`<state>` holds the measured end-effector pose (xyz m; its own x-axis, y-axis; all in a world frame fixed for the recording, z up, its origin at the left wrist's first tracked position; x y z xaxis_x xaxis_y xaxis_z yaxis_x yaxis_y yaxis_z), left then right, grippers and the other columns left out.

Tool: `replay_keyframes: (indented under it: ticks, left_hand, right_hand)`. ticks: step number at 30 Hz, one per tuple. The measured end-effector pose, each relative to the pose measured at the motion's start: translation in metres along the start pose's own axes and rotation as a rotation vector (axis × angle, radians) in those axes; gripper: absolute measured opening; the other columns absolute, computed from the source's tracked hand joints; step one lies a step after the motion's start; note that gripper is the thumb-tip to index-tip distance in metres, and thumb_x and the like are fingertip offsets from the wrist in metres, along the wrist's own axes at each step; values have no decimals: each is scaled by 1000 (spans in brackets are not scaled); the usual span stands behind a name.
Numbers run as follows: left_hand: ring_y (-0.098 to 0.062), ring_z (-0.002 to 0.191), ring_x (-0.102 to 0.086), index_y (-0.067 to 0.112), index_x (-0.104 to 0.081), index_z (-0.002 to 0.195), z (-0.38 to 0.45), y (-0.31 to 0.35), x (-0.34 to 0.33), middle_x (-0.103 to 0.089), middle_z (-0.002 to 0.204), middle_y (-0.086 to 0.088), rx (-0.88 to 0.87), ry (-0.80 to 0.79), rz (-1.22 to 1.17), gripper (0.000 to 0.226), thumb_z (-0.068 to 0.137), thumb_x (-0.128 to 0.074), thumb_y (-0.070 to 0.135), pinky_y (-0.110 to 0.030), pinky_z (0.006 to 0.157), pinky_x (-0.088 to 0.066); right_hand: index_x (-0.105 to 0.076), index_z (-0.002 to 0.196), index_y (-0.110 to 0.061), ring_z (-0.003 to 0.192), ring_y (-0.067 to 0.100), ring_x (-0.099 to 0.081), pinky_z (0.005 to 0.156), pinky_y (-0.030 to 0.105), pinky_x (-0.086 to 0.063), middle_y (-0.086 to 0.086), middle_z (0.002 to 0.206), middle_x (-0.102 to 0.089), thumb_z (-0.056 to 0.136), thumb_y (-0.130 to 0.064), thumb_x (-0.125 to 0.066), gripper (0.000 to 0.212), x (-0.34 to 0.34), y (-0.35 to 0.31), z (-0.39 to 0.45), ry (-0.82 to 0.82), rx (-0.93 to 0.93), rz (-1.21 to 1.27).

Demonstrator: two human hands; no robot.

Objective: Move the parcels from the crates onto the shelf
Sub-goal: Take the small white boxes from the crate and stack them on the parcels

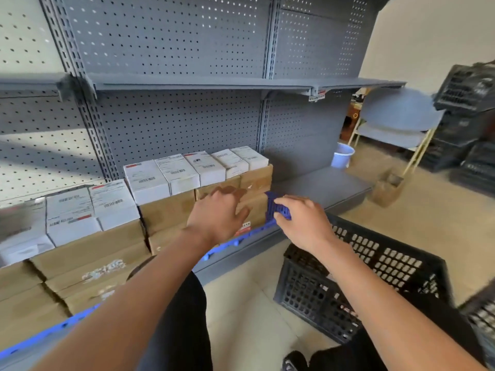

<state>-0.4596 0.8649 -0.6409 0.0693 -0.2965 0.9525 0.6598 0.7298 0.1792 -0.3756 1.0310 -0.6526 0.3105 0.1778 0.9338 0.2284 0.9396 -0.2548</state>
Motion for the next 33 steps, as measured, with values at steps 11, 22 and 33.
replay_keyframes:
  ticks: [11, 22, 33]
  left_hand:
    - [-27, 131, -51, 30, -53, 142, 31, 136, -41, -56, 144, 1, -267, -74, -103, 47, 101, -47, 52, -41, 102, -44]
    - [-23, 125, -55, 29, -55, 139, 54, 230, -126, -61, 138, 2, -416, -176, -230, 44, 100, -50, 49, -47, 101, -49]
    - [-23, 117, -58, 27, -57, 137, 58, 262, -264, -64, 131, 0, -441, -424, -174, 43, 100, -48, 48, -50, 97, -50]
  right_hand:
    - [-63, 135, -27, 125, 22, -58, 105, 39, -45, -3, 133, -67, 98, -37, -58, 39, 43, 115, -73, 76, -257, -67]
    - [-57, 143, -24, 131, 22, -53, 107, 44, -45, -2, 143, -60, 101, -34, -56, 43, 21, 218, -122, -21, -491, -72]
    - [-57, 141, -27, 128, 24, -55, 104, 47, -47, -3, 139, -63, 99, -35, -54, 43, -85, 303, -147, -185, -656, 23]
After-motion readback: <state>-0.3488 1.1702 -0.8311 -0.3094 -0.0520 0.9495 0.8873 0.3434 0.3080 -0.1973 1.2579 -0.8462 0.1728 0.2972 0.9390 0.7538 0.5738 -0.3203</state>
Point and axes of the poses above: each hand's wrist, its own z-axis towards the middle knuckle, its own x-axis out of the back of the hand, y = z × x, the point moved 5 cm from there along z, towards the middle knuckle
